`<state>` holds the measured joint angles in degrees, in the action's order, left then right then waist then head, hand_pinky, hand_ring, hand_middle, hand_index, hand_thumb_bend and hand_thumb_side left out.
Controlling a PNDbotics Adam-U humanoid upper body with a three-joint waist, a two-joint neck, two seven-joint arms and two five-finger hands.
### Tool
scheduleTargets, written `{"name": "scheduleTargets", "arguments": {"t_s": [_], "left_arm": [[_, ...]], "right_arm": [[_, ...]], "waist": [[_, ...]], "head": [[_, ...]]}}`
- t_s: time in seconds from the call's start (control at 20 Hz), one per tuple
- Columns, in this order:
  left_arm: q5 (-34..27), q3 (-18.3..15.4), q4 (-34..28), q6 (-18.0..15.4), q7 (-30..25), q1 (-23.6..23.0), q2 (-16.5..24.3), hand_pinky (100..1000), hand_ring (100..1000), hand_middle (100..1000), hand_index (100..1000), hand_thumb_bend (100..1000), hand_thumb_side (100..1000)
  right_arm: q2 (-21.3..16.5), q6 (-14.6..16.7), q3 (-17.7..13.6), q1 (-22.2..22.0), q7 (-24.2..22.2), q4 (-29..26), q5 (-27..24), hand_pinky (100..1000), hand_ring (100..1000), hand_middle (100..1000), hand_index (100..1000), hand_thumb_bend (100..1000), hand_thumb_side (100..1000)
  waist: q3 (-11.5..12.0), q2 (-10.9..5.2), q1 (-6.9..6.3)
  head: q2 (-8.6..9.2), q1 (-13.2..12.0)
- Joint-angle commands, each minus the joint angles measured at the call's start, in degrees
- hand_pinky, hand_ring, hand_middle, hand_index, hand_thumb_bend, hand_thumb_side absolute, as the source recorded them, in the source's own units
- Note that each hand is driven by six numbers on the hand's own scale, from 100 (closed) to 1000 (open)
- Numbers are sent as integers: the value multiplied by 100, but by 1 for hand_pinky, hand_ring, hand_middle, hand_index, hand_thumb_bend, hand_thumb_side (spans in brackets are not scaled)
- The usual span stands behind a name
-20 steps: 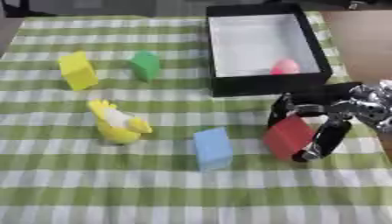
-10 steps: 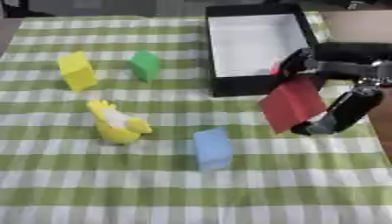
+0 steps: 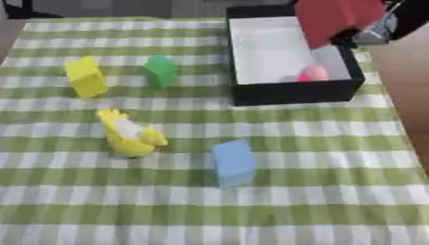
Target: Pick up objects on the table and place them in the box.
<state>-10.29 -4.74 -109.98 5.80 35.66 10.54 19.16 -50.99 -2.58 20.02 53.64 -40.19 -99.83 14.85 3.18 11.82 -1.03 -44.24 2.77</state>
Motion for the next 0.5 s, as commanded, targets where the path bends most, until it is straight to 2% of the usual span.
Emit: {"name": "scheduleTargets", "arguments": {"t_s": [0.05,0.25,0.4,0.5], "left_arm": [[26,-2,-72,-2,-20,59,171,709,746,787,845,316,614],[18,33,-89,11,-59,141,209,709,746,787,845,315,614],[12,53,-102,20,-84,197,227,710,746,787,845,313,614],[9,60,-112,24,-93,231,240,710,747,787,845,314,613]], "right_arm": [[70,107,-101,244,-24,337,199,843,663,497,594,299,100],[479,-206,-97,661,-233,909,546,842,665,503,601,308,100],[743,-490,12,818,-232,1408,852,839,673,508,605,333,116],[870,-541,76,865,-185,1738,1055,839,674,509,606,340,121]], "waist": [[64,-25,52],[181,47,88],[276,99,112],[323,126,123]], "head": [[12,90],[12,196],[12,294],[12,346]]}}
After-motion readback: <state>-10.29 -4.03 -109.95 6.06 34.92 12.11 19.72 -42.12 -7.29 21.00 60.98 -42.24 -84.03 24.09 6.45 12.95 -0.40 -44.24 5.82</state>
